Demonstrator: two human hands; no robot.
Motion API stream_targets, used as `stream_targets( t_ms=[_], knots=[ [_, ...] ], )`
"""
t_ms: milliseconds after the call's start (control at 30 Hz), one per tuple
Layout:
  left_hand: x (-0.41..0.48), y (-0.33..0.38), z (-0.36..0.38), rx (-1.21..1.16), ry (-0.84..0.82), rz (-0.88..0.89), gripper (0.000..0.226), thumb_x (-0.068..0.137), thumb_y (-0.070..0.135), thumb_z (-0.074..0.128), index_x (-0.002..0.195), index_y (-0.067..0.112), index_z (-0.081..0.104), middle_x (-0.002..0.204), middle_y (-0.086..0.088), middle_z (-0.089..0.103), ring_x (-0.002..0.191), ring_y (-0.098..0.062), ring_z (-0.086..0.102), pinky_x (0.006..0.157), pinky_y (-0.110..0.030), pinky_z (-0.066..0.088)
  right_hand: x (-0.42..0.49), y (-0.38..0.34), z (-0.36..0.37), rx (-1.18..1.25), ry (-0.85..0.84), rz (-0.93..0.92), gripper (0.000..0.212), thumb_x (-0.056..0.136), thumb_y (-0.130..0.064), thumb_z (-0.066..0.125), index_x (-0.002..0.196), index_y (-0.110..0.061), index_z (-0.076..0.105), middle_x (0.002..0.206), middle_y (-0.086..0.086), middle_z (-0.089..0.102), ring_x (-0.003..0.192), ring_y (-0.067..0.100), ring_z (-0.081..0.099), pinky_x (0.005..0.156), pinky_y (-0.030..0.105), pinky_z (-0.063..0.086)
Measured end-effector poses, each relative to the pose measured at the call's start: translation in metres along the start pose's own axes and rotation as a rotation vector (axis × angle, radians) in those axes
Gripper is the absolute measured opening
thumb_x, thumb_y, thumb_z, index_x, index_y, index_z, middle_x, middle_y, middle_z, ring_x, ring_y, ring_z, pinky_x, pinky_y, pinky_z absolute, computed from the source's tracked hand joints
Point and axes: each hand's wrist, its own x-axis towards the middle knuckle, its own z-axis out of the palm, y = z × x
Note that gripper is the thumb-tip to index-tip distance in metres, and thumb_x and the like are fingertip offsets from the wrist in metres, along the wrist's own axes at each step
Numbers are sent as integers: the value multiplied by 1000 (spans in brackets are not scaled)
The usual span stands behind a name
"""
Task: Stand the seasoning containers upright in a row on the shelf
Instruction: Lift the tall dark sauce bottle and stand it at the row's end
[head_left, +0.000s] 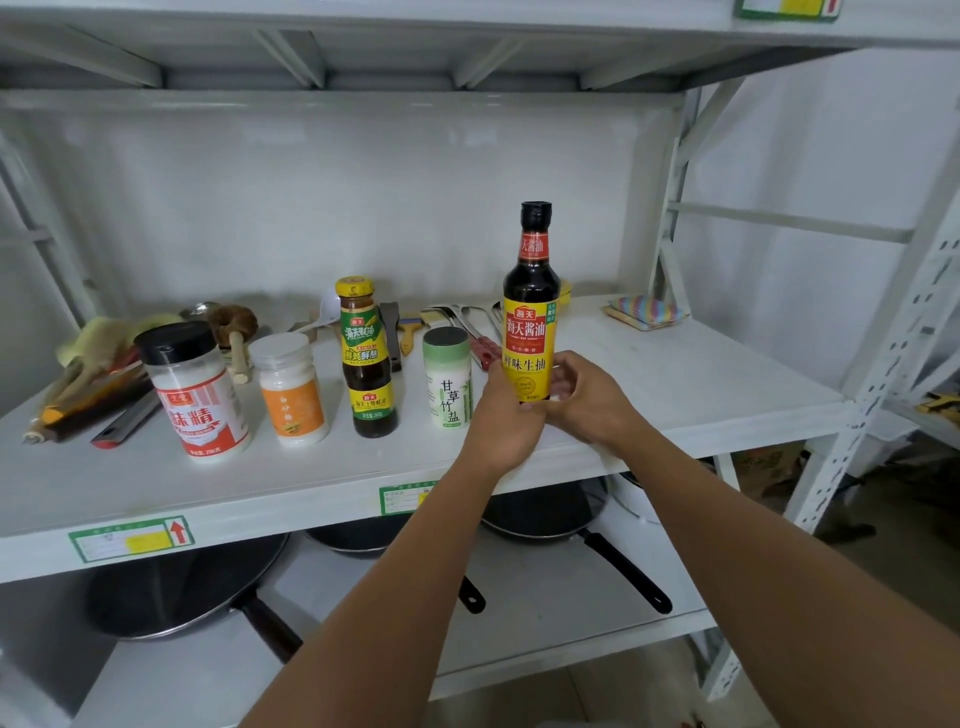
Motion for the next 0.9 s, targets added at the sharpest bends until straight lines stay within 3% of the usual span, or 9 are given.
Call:
stream_targets(
  t_ms=[133,267,400,533,700,900],
  knots=[
    [-5,-3,-3,-1,17,-1,54,95,12,59,145,19,39,131,2,56,115,-14,55,93,-28,41,-1,-1,-3,15,-48,-37,70,78,-32,90,141,-24,61,129,-5,72,115,12,68,107,44,53],
    [-7,-4,-4,22,44,9,47,95,11,61,140,18,46,126,3,58,108,-9,53,81,-14,38,-1,1,-2,-1,-56,-52,67,78,-35,89,140,-26,64,129,-6,73,117,12,69,109,46,52],
    [-5,-7,0,26,67,0,52,93,7,59,142,17,45,130,0,60,112,-12,55,91,-25,40,-1,2,-1,14,-53,-52,68,75,-40,90,137,-29,66,125,-9,75,114,8,70,107,43,53],
    [-4,-8,2,9,81,-21,52,92,9,59,142,18,45,129,0,60,112,-12,57,87,-19,42,-2,0,-1,43,-72,-42,61,79,-33,89,137,-30,68,126,-11,75,116,6,69,110,42,51],
    [-4,-11,7,22,59,-36,55,92,19,58,144,25,40,131,0,57,114,-17,58,88,-27,43,-2,0,-2,59,-126,-54,53,87,-22,82,138,-30,68,128,-12,74,120,6,68,113,46,49],
    [-5,-11,7,-1,71,-55,54,86,20,59,138,26,45,124,1,60,110,-17,62,90,-32,51,-3,-2,-3,93,-104,-13,58,78,-26,90,133,-30,72,123,-12,76,115,6,70,110,43,52]
  ],
)
